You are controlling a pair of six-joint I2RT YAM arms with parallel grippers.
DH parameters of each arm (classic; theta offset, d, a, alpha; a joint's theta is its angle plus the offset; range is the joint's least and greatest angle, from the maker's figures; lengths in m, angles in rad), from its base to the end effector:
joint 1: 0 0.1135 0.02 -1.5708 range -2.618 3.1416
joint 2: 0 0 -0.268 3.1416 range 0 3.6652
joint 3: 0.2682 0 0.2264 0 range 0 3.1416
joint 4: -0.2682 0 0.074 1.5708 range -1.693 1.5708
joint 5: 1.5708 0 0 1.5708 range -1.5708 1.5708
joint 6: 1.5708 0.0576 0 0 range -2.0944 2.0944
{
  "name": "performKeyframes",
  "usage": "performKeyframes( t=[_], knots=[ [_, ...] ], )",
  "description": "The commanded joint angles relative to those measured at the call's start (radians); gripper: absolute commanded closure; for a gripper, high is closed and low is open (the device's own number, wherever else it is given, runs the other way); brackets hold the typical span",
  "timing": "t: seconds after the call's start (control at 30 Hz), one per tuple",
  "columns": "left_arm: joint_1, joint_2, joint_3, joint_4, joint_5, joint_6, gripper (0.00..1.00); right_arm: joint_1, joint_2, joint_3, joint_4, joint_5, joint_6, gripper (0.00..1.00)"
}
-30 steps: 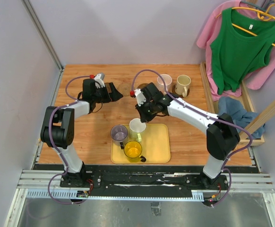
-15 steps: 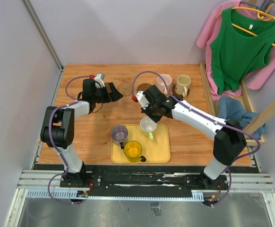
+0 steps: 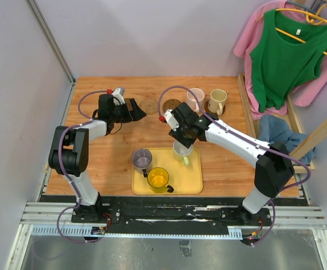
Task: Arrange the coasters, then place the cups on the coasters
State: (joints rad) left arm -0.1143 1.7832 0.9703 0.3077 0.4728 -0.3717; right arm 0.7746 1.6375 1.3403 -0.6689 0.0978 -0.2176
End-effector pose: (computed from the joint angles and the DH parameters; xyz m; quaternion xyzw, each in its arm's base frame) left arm 0.3743 -0.0694 0.1975 0.0105 0.8458 -0.3146 0.4308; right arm 0.2461 0.2330 0.2663 -0.4411 0.8455 0.0369 0.2988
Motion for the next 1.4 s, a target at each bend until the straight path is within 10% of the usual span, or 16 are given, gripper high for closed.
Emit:
performKeyframes(
  t=[0.0,0.6,1.37],
  knots=[
    [-0.005,0.008,0.025,0.011,0.009,-0.001,0.00,0.000,0.013,-0.012,-0.011,0.030,0.000,0.48],
    [-0.005,0.004,0.024,0.009,0.007,0.002,0.00,0.007,-0.287,-0.149,0.160,-0.005,0.165,0.16],
    [-0.005,0.009,0.021,0.017,0.012,-0.001,0.00,0.036,-0.288,-0.358,0.237,-0.163,0.416,0.34]
  ],
)
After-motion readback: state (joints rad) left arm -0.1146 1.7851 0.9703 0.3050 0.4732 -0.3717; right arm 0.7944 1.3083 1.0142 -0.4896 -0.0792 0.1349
